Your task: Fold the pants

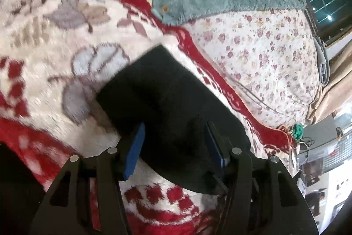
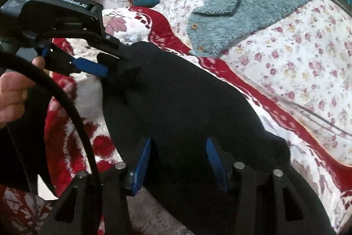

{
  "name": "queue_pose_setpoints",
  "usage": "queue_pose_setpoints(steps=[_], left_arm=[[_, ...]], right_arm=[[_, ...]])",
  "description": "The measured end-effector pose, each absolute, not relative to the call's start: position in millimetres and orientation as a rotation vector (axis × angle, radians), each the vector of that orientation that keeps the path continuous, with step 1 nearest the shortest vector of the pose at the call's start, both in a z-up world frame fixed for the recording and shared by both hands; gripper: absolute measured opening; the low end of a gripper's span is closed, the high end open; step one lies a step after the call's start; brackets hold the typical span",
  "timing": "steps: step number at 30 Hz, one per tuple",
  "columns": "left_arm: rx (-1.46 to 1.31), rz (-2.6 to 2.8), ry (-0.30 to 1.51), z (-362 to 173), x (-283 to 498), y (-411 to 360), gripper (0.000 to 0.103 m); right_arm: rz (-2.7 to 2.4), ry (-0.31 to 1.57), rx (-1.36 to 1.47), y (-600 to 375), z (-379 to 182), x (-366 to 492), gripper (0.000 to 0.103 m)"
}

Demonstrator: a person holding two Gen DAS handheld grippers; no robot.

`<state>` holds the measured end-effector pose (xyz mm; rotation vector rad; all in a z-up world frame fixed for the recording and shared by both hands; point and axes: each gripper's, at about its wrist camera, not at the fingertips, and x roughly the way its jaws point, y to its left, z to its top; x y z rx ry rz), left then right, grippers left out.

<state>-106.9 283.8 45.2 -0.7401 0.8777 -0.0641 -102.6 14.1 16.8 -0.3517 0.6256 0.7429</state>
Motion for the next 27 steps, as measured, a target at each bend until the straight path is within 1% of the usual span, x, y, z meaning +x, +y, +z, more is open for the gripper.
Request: queue_pose_setpoints(steps=[4, 5, 13, 17, 18, 19, 21, 22, 27], left_arm=[[-0.727, -0.027, 0.884, 42, -100, 293, 0.055], [-0.733, -0.026, 0.889, 40, -97, 295, 0.055], [-0.713, -0.021, 0.906, 26, -71, 295, 0.055], [-0.724, -0.022, 0.866, 27, -64, 295, 0.053], [-0.713, -0.023, 0.864, 28, -61, 294, 0.036], [-0.695, -0.02, 0.869, 28, -59, 293, 0.028], [-0.665, -0.017, 0.86, 32, -59, 292, 0.018], [-0.661, -0.025, 0.846, 36, -62, 293, 0.016], [-0.654, -0.082, 0.765, 67, -83, 297, 0.015]], right_arm=[[0.767, 0.642, -0.305, 12, 19, -96, 0.026], [0.77, 0.645, -0.291, 11, 20, -95, 0.025], [0.793, 0.694, -0.109, -2, 27, -76, 0.024], [0.808, 0.718, -0.083, 0, 23, -72, 0.024], [0.815, 0.725, -0.08, 1, 21, -72, 0.023], [0.829, 0.728, -0.067, 2, 21, -73, 0.018], [0.841, 0.73, -0.047, 1, 23, -74, 0.014], [0.847, 0.733, -0.041, 0, 24, -75, 0.012], [0.88, 0.727, -0.012, -3, 34, -81, 0.008]])
